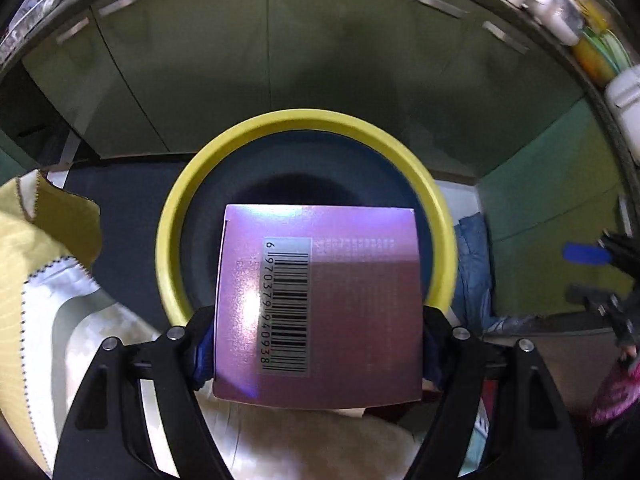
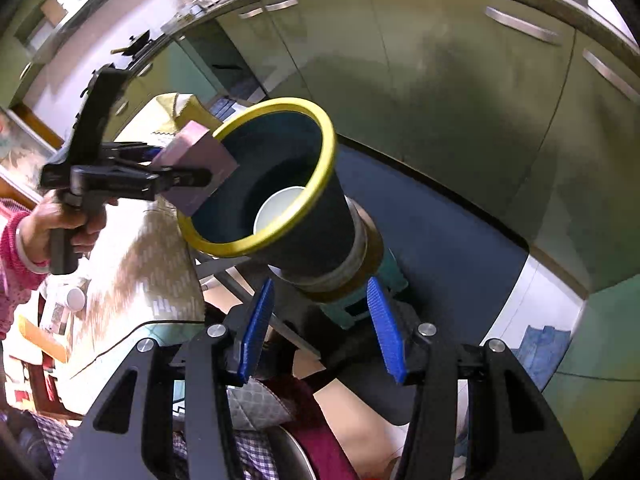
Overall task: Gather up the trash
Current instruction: 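Carry the pink box over the bin and open the left gripper, then grasp the white pill bottle with the right gripper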
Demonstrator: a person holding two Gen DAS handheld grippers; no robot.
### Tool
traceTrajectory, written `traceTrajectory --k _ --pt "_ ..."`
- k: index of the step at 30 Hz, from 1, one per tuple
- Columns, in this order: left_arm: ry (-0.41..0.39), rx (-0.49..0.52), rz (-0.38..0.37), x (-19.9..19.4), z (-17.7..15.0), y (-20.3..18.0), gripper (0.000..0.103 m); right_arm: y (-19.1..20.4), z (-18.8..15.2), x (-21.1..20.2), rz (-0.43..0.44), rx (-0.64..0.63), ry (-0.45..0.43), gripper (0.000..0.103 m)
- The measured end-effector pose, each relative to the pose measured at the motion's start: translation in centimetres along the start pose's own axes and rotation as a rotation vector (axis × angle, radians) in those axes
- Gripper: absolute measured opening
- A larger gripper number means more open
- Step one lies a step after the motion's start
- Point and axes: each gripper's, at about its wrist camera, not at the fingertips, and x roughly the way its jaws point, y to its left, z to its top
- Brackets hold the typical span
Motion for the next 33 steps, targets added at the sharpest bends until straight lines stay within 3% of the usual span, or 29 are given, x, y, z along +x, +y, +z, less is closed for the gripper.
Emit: traceTrajectory --k 4,8,12,16,19,24,33 --pt "0.013 -0.025 0.008 1.8 0.3 0.3 0.076 -0.4 -0.1 0.5 0.001 0.01 0.012 0.051" --pt "0.005 -0.026 -0.002 0.8 0.1 0.0 0.079 0.0 0.1 0.8 0.006 0.001 0.015 0.052" --pt "-0.042 -0.03 -0.024 -3.7 -0.9 -0.6 0.079 1.4 0.2 1.1 0.013 -0.022 0.009 0.052" --pt "-0.151 -0.059 -0.042 -11.3 -3.3 -0.2 0.08 3.0 0.1 1.5 0.025 -0.057 0.009 0.052" --pt "-0.246 -0.112 -0.052 -17.3 -6.0 0.8 0.085 5.0 0.0 2.4 0.048 -0.098 0.02 0.052" --pt "-0.412 -0.18 0.013 -25.9 -12.7 2.6 0.087 10.2 -0.3 3.5 0.121 -0.23 0.036 0.052" --pt "-0.544 -0.372 0.097 -31.9 -25.8 5.9 0.087 24.2 -2.3 5.6 0.308 -0.604 0.1 0.051"
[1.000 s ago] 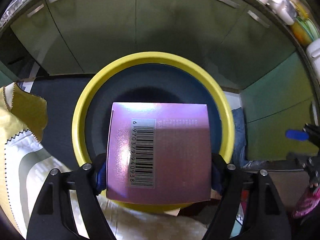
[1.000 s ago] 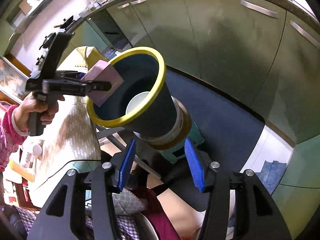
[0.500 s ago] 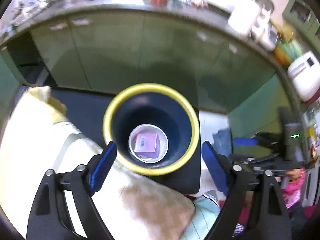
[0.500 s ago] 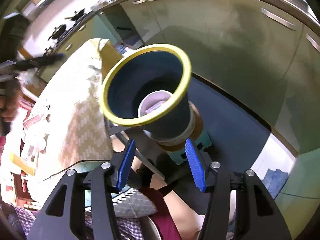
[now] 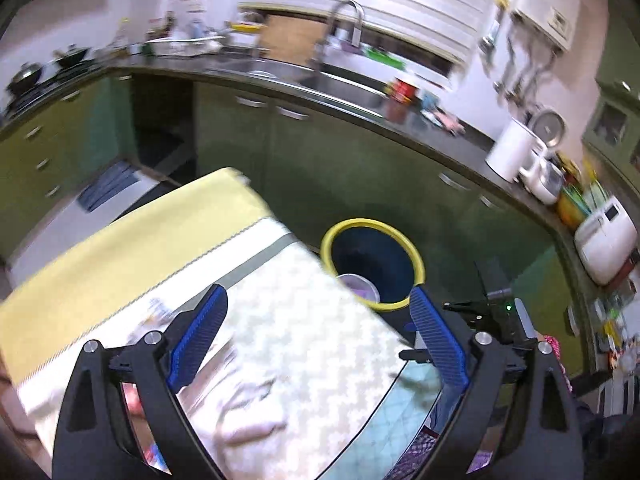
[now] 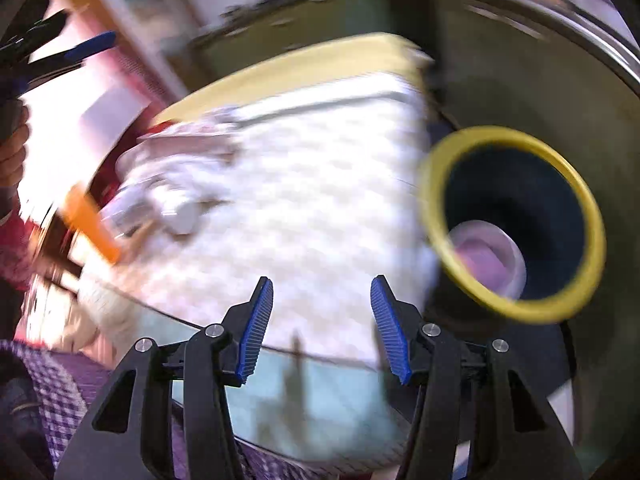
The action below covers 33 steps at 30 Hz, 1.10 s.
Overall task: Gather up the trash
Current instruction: 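Grasp the white pill bottle with the right gripper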
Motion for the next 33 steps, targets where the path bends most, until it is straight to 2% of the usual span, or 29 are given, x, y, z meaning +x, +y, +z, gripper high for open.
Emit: traceTrajectory --k 5,9,13,18,23,26,33 --pt "-0.072 -0.08 0.092 -4.6 -3.9 3.5 0.088 7.4 2.8 3.9 0.138 -0.244 0.017 0.04" --pt "-0.086 -0.14 0.125 -6.2 -6.8 5.0 0.089 12.2 4.2 6.1 0.223 -0.418 0.013 0.04" --pt "-0.089 -0.187 0.133 -7.1 -8.9 6.3 0.089 15.3 5.2 8.1 0.27 -0.56 0.032 0.04" --pt "-0.11 -0.19 0.16 -7.7 -9.9 6.2 0.089 16.8 6.7 10.0 0.25 -0.628 0.035 0.04" --pt "-0.108 -0.192 0.159 -7.7 -10.3 6.4 0.089 17.3 7.7 12.4 0.196 -0.669 0.089 0.041" --pt "-0.104 -0.203 0.147 -7.3 -10.5 6.7 0.089 17.0 7.7 13.4 0.171 -0.681 0.106 0.042" --pt "-0.099 -0.21 0.137 -6.7 -10.7 7.0 0.089 17.3 7.4 14.9 0.172 -0.708 0.149 0.048"
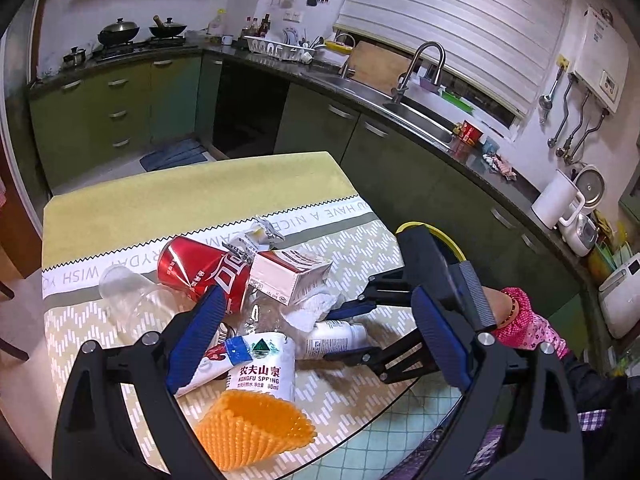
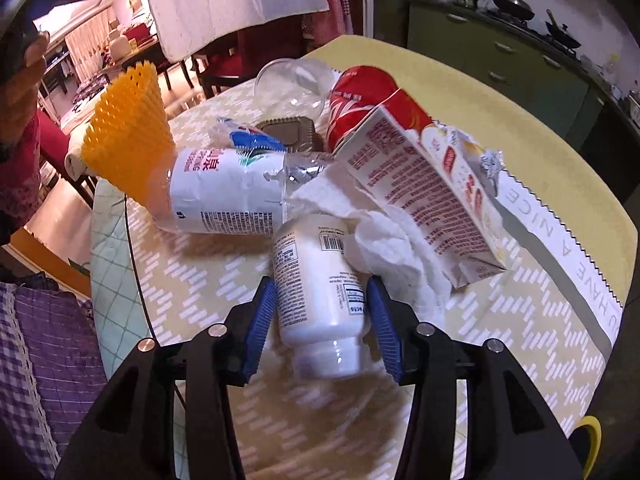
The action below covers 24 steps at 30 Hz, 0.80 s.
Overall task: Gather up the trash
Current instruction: 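Grasp the white pill bottle with the right gripper, then move the pill bottle over the bin and open the right gripper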
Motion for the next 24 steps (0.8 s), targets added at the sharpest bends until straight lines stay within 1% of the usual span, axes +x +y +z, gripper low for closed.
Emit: traceTrajectory --k 5,10,13,17,20,22,24 --pt "0.009 0.0 -0.002 0.2 -0.1 0.0 0.089 0.3 0.0 1.1 0.004 -0.009 0.022 0.048" --pt "0.006 -0.001 -0.005 0.1 -0.2 0.0 0.089 0.2 -0.4 1.0 0.007 0.018 0.011 0.047" --pt "-0.003 0.002 -0.009 -0.1 -0.2 0.0 0.089 0.4 -1.1 0.4 0.025 0.038 0.004 0.047" --pt "-0.002 0.013 -0.01 -0.2 -0.2 -0.2 0.089 0.8 -3.1 -2.2 0.06 0.099 -0.047 0.047" --pt "0.002 0.024 -0.013 -0.1 -0.1 -0.4 0.089 0.6 -4.9 -5.1 0.058 0.166 -0.104 0.047" --pt "0.011 0.036 -0.022 0.1 0.0 -0.7 0.089 -0.1 -6.5 -7.5 0.038 0.221 -0.146 0.047" --pt "0.024 0.046 -0.035 0.5 0.0 -1.1 0.09 -2.1 -8.7 -10.9 -0.024 0.319 -0.197 0.047"
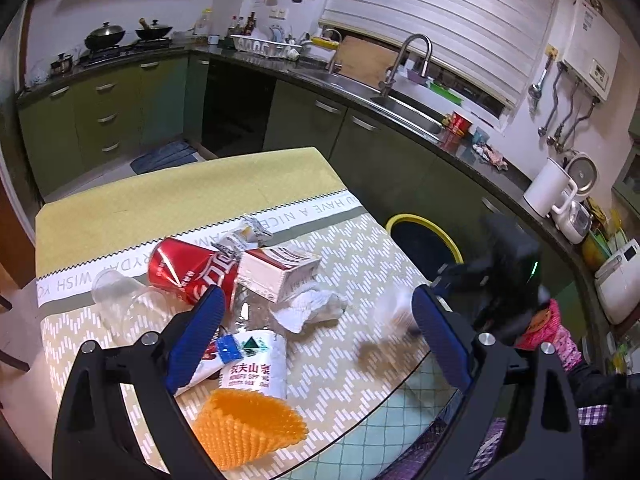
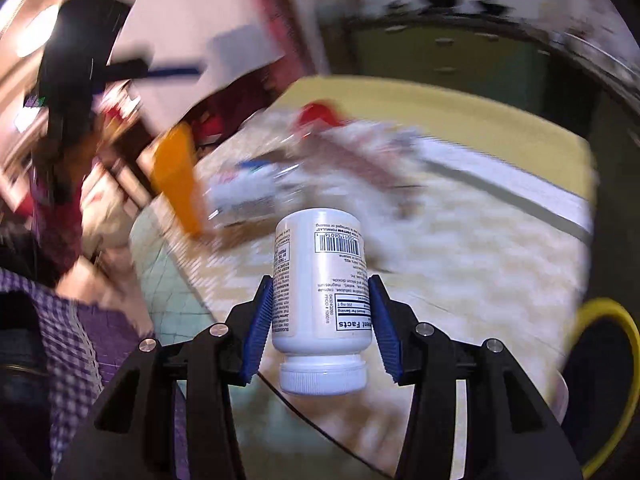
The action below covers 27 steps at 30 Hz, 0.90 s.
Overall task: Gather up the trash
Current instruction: 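Move the pill bottle over the bin and open the right gripper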
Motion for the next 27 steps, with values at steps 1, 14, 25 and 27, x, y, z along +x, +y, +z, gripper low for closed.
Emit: traceTrajectory --k 1,14,25,27 --pt "0.007 0.006 -0.005 0.2 0.1 -0.2 0.09 -1.8 -0.5 -1.7 -0.058 0.061 -0.024 0.047" --pt "0.059 0.073 -0.021 2.2 0.6 -1.8 0.09 -24.5 -10.5 -3.1 -0.533 0.721 0.203 0.047" --pt "0.133 0.102 0.003 3.8 0.9 -1.2 0.09 -28.5 -12.6 0.4 -0.549 0.841 0.244 0.057" --pt "0.148 0.115 0.0 4.3 1.2 -1.2 0.09 -27.3 -12.6 -1.1 -0.541 0.836 0.211 0.057"
